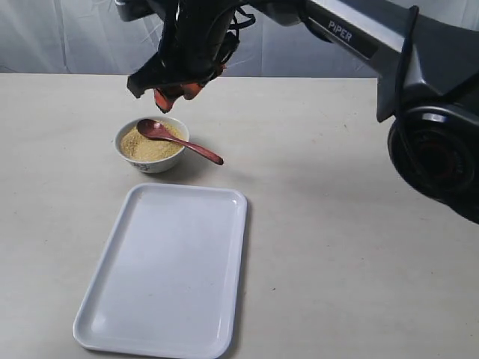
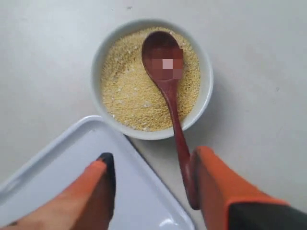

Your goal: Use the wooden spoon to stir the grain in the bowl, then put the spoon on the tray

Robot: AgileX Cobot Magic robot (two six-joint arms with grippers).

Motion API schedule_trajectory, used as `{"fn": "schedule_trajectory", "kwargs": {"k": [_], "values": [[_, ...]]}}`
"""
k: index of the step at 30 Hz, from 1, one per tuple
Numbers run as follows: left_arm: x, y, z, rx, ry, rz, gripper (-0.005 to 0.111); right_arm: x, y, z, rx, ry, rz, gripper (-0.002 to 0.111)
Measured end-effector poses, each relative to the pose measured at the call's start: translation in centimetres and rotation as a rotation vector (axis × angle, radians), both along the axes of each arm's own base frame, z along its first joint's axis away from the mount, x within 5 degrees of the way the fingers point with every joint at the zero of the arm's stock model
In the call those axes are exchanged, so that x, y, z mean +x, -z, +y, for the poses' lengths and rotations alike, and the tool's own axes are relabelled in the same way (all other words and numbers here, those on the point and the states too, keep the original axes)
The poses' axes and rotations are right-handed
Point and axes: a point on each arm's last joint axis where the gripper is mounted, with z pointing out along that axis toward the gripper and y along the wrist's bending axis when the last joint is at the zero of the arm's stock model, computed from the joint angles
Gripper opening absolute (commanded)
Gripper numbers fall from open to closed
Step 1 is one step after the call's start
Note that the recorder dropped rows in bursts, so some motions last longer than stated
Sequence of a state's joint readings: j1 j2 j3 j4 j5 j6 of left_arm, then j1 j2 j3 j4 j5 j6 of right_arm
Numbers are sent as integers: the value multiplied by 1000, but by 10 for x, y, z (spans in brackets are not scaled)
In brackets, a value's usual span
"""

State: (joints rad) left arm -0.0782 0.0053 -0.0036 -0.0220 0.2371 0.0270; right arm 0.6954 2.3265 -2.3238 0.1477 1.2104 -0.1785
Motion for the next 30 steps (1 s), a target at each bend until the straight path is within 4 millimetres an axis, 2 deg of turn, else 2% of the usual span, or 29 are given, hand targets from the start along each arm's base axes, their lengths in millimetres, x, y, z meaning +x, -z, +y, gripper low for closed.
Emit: {"fn": "schedule_trajectory", "kwargs": {"k": [3, 8, 10, 12, 13, 14, 16, 17, 20, 25, 30], "values": [[0, 0, 0, 0, 0, 0, 0, -1, -3, -1, 38, 81, 47, 49], [0, 0, 0, 0, 0, 0, 0, -13, 21, -7, 19, 143, 166, 49], [0, 0, 0, 0, 0, 0, 0, -20, 21, -15, 38, 164, 124, 49], [0, 0, 0, 0, 0, 0, 0, -33, 11, -27, 141, 197, 8, 49], [0, 0, 0, 0, 0, 0, 0, -47, -2, -37, 247, 229, -66, 49], [0, 0, 0, 0, 0, 0, 0, -55, -3, -42, 306, 255, -92, 49], [0, 0, 0, 0, 0, 0, 0, -73, 10, -57, 455, 371, -120, 49], [0, 0, 0, 0, 0, 0, 0, -83, 30, -65, 526, 477, -128, 49], [0, 0, 0, 0, 0, 0, 0, -95, 56, -74, 575, 591, -167, 49], [0, 0, 0, 0, 0, 0, 0, -111, 79, -60, 607, 603, -171, 49], [0, 0, 0, 0, 0, 0, 0, -112, 100, -48, 743, 690, -26, 53]]}}
